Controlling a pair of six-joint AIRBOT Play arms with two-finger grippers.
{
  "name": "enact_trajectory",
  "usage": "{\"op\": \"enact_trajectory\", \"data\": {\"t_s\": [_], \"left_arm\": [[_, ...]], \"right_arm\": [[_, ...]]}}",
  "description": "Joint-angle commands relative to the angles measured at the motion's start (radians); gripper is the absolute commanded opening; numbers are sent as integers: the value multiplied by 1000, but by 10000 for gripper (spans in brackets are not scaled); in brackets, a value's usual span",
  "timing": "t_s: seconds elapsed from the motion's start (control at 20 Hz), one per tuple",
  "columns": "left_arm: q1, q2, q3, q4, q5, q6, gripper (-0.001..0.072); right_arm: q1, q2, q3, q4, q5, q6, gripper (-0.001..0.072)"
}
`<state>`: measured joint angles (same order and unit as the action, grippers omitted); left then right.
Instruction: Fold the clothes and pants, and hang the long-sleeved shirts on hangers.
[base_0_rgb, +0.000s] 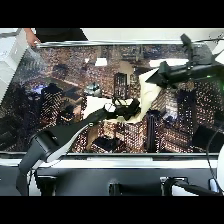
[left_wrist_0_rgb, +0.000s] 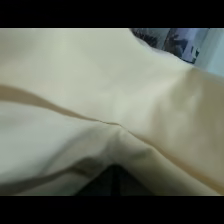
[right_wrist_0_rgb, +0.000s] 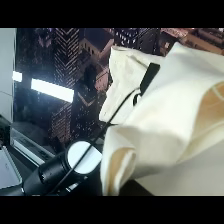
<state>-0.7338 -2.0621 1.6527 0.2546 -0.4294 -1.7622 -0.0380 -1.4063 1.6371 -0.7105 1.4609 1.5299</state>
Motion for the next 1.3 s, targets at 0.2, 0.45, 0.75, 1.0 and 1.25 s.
{"op": "enact_trajectory", "data": {"t_s": [0.2,0.45,0.75,1.0,1.25], "left_arm": [[366,316,0,929,-535,-94,28],[690,631,0,1033,-675,-40,29],[789,872,0,1032,-705,20,30],[775,918,0,1033,-720,37,31],[776,916,0,1032,-720,53,31]], "right_arm": [[192,-144,0,120,-231,-29,32],[354,-338,0,266,-391,-50,32],[492,-535,0,439,-586,-24,640],[359,-475,1,414,-537,-53,693],[-21,-345,0,-106,-220,130,668]]}}
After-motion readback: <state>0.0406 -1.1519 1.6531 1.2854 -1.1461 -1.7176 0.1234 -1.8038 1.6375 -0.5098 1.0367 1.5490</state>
